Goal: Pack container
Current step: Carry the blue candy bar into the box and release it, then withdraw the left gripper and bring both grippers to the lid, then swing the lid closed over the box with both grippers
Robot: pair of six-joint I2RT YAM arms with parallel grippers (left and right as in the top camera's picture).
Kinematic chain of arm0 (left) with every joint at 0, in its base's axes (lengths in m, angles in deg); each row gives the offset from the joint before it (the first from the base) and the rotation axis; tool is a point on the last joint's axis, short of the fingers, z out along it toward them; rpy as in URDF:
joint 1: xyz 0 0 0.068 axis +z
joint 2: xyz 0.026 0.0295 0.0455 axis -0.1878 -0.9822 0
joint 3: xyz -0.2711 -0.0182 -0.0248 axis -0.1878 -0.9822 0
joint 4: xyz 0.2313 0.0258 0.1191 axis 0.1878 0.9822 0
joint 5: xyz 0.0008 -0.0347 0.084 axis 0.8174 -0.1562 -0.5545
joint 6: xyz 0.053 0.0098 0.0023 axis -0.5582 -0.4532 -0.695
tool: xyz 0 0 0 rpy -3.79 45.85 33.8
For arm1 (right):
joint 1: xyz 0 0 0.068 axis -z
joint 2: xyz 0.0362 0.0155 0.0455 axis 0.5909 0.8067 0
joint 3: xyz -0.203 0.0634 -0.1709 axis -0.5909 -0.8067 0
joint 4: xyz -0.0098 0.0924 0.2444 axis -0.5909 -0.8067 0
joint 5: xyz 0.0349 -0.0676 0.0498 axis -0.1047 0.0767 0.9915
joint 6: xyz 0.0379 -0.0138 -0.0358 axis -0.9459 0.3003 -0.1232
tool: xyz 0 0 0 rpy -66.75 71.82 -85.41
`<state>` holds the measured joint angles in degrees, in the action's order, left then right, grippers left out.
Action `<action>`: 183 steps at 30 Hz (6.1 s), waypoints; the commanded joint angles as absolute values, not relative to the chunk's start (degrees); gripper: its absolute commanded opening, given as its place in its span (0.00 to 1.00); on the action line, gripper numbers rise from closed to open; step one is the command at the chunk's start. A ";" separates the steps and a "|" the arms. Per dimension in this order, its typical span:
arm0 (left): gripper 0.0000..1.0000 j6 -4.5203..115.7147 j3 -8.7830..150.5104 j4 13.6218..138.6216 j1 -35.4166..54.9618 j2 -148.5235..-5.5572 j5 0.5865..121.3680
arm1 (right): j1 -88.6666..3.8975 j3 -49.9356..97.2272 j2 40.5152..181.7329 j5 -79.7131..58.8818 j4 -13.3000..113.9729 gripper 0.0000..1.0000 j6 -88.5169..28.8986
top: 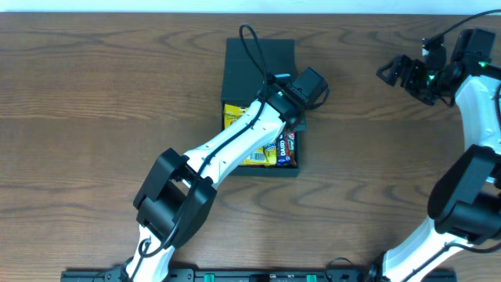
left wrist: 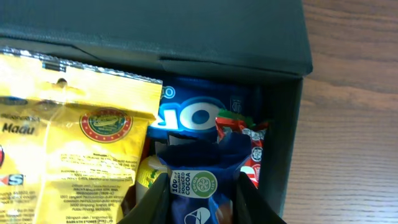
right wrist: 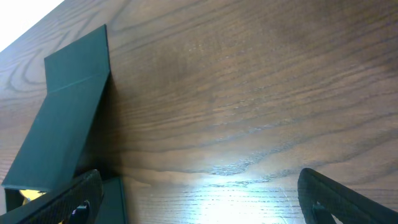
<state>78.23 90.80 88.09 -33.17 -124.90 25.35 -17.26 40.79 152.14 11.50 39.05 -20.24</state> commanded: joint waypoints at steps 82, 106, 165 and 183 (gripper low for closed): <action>0.06 67.39 95.26 72.20 0.63 -139.17 60.17 | -36.54 41.60 172.38 30.84 52.31 0.02 -34.38; 0.06 68.00 95.26 72.64 0.80 -139.17 61.74 | -38.48 41.60 173.34 48.50 63.02 0.02 -28.98; 0.06 27.98 98.10 93.01 3.14 -115.19 71.95 | -35.99 41.65 153.06 45.35 38.61 0.02 -16.35; 0.05 24.22 98.10 98.43 2.96 -115.19 71.71 | -36.28 41.65 153.06 40.13 32.77 0.02 -12.00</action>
<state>25.29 96.94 98.27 3.20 -116.35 71.14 -35.88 41.12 154.19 41.22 32.80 -13.68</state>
